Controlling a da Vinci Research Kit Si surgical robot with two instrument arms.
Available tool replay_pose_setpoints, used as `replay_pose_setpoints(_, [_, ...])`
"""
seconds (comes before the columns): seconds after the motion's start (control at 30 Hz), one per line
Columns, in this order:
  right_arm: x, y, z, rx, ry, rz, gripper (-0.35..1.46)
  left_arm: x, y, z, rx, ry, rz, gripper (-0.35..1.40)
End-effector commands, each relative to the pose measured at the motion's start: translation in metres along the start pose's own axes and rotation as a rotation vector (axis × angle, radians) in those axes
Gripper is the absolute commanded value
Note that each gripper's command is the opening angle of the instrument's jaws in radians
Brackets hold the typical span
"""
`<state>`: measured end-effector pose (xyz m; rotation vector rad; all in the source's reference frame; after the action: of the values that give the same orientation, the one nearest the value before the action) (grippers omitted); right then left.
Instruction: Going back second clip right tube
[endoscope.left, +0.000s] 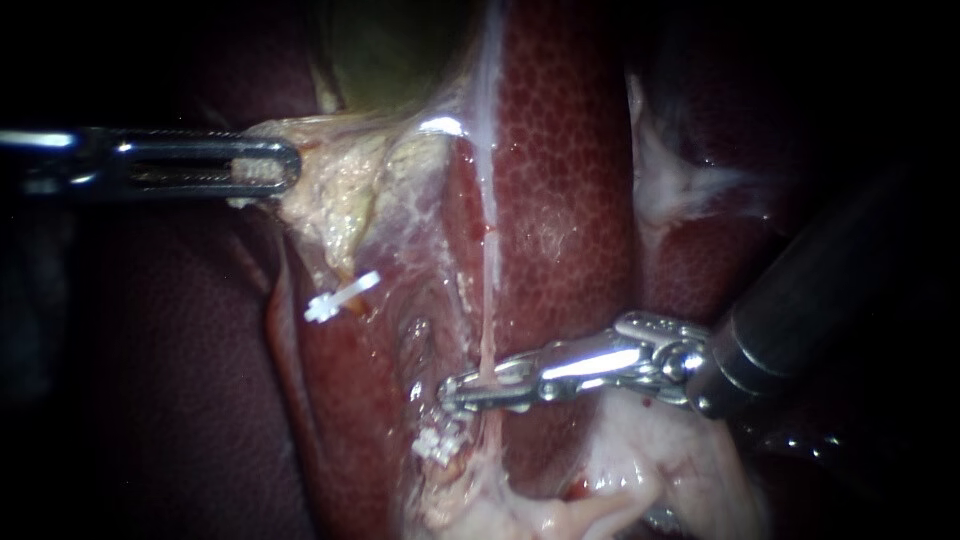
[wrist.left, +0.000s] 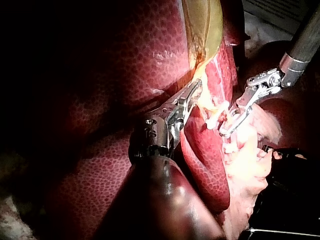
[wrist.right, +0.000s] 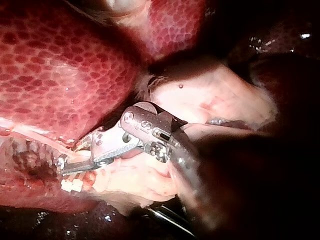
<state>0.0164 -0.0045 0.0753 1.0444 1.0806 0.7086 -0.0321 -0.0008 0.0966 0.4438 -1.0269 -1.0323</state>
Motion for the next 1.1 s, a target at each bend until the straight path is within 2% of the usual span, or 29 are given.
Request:
replay_pose_setpoints(0.03, [0.0000,0.0000,0.0000,0.000,0.000,0.000,-0.35,0.0000,0.0000,0.0000,0.000,0.000,0.000,-0.35])
replay_pose_setpoints(0.23, [0.0000,0.0000,0.0000,-0.004,-0.001,0.000,-0.35,0.0001,0.0001,0.0001,0.000,0.000,0.001,-0.35])
replay_pose_setpoints(0.37, [0.0000,-0.0002,0.0001,0.036,-0.033,0.037,-0.35,0.0001,0.0001,0.0001,0.000,0.000,0.001,-0.35])
replay_pose_setpoints(0.43, [0.0001,-0.0003,0.0002,0.028,-0.030,0.025,0.06,0.0001,0.0001,0.0001,0.000,0.000,0.001,-0.35])
replay_pose_setpoints(0.5, [0.0005,-0.0005,0.0003,0.032,-0.026,-0.032,0.40,0.0001,0.0001,0.0001,0.000,0.000,0.001,-0.35])
replay_pose_setpoints(0.6, [0.0011,-0.0008,0.0006,0.029,-0.008,-0.064,0.54,0.0001,0.0001,0.0001,0.000,0.000,0.001,-0.35])
replay_pose_setpoints(0.7, [0.0016,-0.0010,0.0005,-0.021,0.039,-0.085,0.60,0.0001,0.0001,0.0001,0.000,0.000,0.001,-0.35])
replay_pose_setpoints(0.83, [0.0023,-0.0008,-0.0002,-0.035,0.044,-0.148,0.60,0.0001,0.0001,0.0001,0.000,0.000,0.001,-0.35])
replay_pose_setpoints(0.97, [0.0029,0.0000,-0.0013,-0.060,0.054,-0.198,0.60,0.0001,0.0001,0.0001,0.000,0.000,0.001,-0.35])
replay_pose_setpoints(1.1, [0.0029,0.0006,-0.0026,-0.065,0.055,-0.224,0.60,0.0001,0.0001,0.0001,0.000,0.000,0.001,-0.35])
